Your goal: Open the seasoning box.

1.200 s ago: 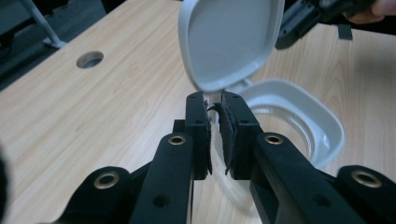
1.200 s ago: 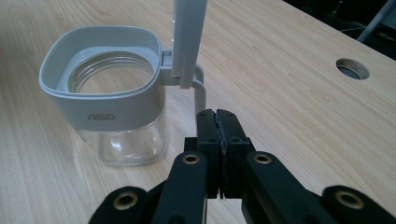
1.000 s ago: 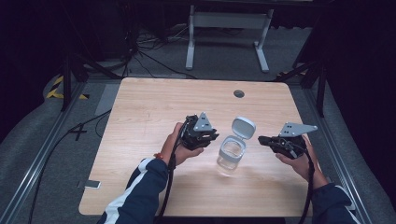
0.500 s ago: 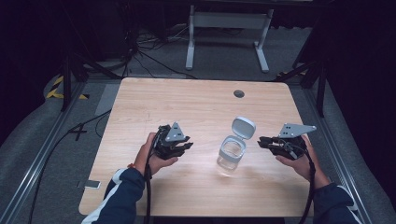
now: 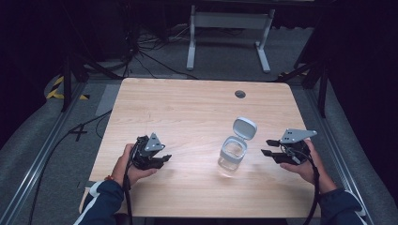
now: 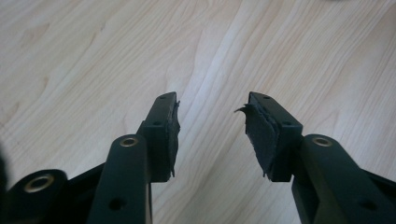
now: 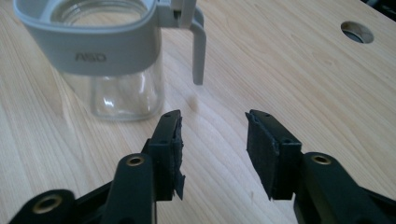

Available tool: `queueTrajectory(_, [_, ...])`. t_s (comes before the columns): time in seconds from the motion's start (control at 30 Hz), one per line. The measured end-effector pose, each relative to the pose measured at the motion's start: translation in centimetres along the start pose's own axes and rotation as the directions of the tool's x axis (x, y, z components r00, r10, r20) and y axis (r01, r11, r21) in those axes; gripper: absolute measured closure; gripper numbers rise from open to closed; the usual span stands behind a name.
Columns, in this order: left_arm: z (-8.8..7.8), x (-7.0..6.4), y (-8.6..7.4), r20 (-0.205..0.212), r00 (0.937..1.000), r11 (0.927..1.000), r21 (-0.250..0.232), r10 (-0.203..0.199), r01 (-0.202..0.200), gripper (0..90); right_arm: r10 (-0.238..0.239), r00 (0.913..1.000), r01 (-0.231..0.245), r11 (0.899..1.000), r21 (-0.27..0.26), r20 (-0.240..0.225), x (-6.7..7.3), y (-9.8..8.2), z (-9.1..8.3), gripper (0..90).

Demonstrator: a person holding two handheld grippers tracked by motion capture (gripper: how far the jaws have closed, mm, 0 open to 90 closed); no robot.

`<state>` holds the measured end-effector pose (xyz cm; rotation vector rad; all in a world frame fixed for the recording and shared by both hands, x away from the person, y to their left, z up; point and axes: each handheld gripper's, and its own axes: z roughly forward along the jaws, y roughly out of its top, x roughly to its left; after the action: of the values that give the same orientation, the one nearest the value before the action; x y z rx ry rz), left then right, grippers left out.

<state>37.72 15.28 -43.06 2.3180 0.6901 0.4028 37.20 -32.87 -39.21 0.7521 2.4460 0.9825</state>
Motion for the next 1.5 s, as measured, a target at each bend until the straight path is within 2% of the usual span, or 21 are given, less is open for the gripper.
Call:
queueTrajectory(0.13, [-0.3, 0.4, -0.6, -0.010, 0.9996, 0.9996, 0.012, -0.025, 0.025, 45.6, 0.008, 0.9994, -0.008, 1.000, 0.005, 0.034, 0.2, -1.2, -0.8, 46.8])
queueTrajectory(0.23, [-0.5, 0.4, -0.8, -0.004, 0.9994, 0.9994, 0.004, -0.035, 0.035, 42.0, 0.013, 0.9986, -0.013, 1.000, 0.005, 0.052, 0.3, -2.0, -1.2, 44.2])
queueTrajectory(0.3, [-0.6, 0.3, -1.0, -0.001, 0.9993, 0.9992, 0.014, -0.038, 0.038, 39.9, 0.025, 0.9977, -0.026, 1.000, 0.010, 0.063, 0.3, -2.8, -1.5, 42.7])
queueTrajectory(0.37, [-0.6, 0.2, -1.2, -0.010, 0.9995, 0.9991, 0.028, -0.031, 0.031, 37.5, 0.033, 0.9968, -0.034, 0.999, 0.021, 0.073, 0.3, -3.6, -1.9, 41.2])
queueTrajectory(0.47, [-0.2, -0.1, -1.7, -0.034, 0.9994, 0.9977, 0.068, 0.007, -0.005, 34.6, 0.051, 0.9948, -0.054, 0.998, 0.026, 0.088, 0.2, -4.7, -2.4, 39.7])
queueTrajectory(0.5, [-0.1, -0.1, -2.0, -0.027, 0.9996, 0.9972, 0.075, 0.002, 0.000, 32.6, 0.064, 0.9936, -0.067, 0.997, 0.027, 0.093, 0.2, -5.1, -2.6, 38.0])
queueTrajectory(0.57, [-0.1, 0.0, -2.3, -0.005, 0.9999, 0.9972, 0.073, -0.016, 0.017, 30.8, 0.078, 0.9916, -0.082, 0.996, 0.029, 0.103, 0.1, -5.9, -3.1, 37.4])
queueTrajectory(0.67, [-0.5, 0.1, -2.7, -0.003, 0.9991, 0.9983, 0.040, -0.043, 0.043, 27.4, 0.103, 0.9882, -0.106, 0.994, 0.021, 0.114, 0.0, -7.1, -3.7, 36.1])
queueTrajectory(0.73, [-0.6, 0.1, -3.0, -0.017, 0.9993, 0.9983, 0.046, -0.034, 0.034, 25.5, 0.113, 0.9873, -0.117, 0.993, 0.025, 0.111, 0.0, -8.0, -4.0, 35.2])
queueTrajectory(0.83, [-0.6, 0.1, -3.5, -0.011, 0.9994, 0.9977, 0.060, -0.032, 0.033, 24.5, 0.123, 0.9850, -0.127, 0.992, 0.023, 0.121, 0.0, -9.0, -4.2, 34.8])
queueTrajectory(0.93, [-0.5, 0.2, -4.3, 0.006, 0.9980, 0.9969, 0.047, -0.063, 0.063, 24.1, 0.169, 0.9774, -0.172, 0.985, 0.020, 0.127, 0.1, -10.8, -4.6, 34.2])
queueTrajectory(1.0, [-0.7, 0.4, -4.7, 0.027, 0.9954, 0.9956, 0.020, -0.092, 0.091, 24.0, 0.206, 0.9698, -0.208, 0.978, 0.004, 0.131, 0.2, -11.8, -4.9, 33.8])
queueTrajectory(1.03, [-0.8, 0.5, -5.0, 0.038, 0.9924, 0.9932, 0.004, -0.117, 0.117, 23.9, 0.228, 0.9656, -0.229, 0.973, -0.007, 0.125, 0.2, -12.3, -5.0, 33.4])
queueTrajectory(1.07, [-0.9, 0.6, -5.2, 0.038, 0.9918, 0.9924, -0.007, -0.122, 0.123, 23.9, 0.242, 0.9619, -0.243, 0.970, -0.006, 0.127, 0.2, -12.7, -5.1, 33.3])
queueTrajectory(1.13, [-1.1, 0.8, -5.7, 0.051, 0.9867, 0.9878, -0.010, -0.155, 0.155, 22.6, 0.253, 0.9582, -0.256, 0.967, 0.003, 0.133, 0.3, -13.4, -5.1, 33.2])
queueTrajectory(1.2, [-1.0, 1.0, -6.1, 0.044, 0.9851, 0.9852, -0.034, -0.166, 0.168, 22.6, 0.295, 0.9475, -0.296, 0.955, -0.011, 0.124, 0.2, -14.0, -5.2, 31.9])
queueTrajectory(1.23, [-1.0, 1.1, -6.3, 0.053, 0.9821, 0.9827, -0.031, -0.181, 0.183, 22.6, 0.313, 0.9404, -0.314, 0.949, -0.013, 0.133, 0.1, -14.3, -5.1, 31.6])
queueTrajectory(1.27, [-1.0, 1.2, -6.5, 0.053, 0.9803, 0.9810, -0.029, -0.190, 0.192, 22.4, 0.319, 0.9369, -0.321, 0.947, -0.011, 0.144, 0.1, -14.5, -5.1, 31.4])
queueTrajectory(1.37, [-0.7, 1.5, -7.2, 0.053, 0.9756, 0.9765, -0.022, -0.213, 0.214, 22.3, 0.332, 0.9295, -0.331, 0.943, -0.033, 0.161, -0.1, -14.9, -5.1, 30.6])
queueTrajectory(1.47, [-0.6, 1.6, -7.7, 0.048, 0.9785, 0.9786, -0.037, -0.201, 0.202, 21.4, 0.325, 0.9303, -0.325, 0.945, -0.030, 0.169, 0.0, -14.9, -4.9, 28.4])
queueTrajectory(1.5, [-0.6, 1.5, -7.8, 0.049, 0.9759, 0.9755, -0.047, -0.212, 0.215, 21.6, 0.325, 0.9305, -0.325, 0.945, -0.029, 0.169, 0.0, -14.9, -4.9, 28.3])
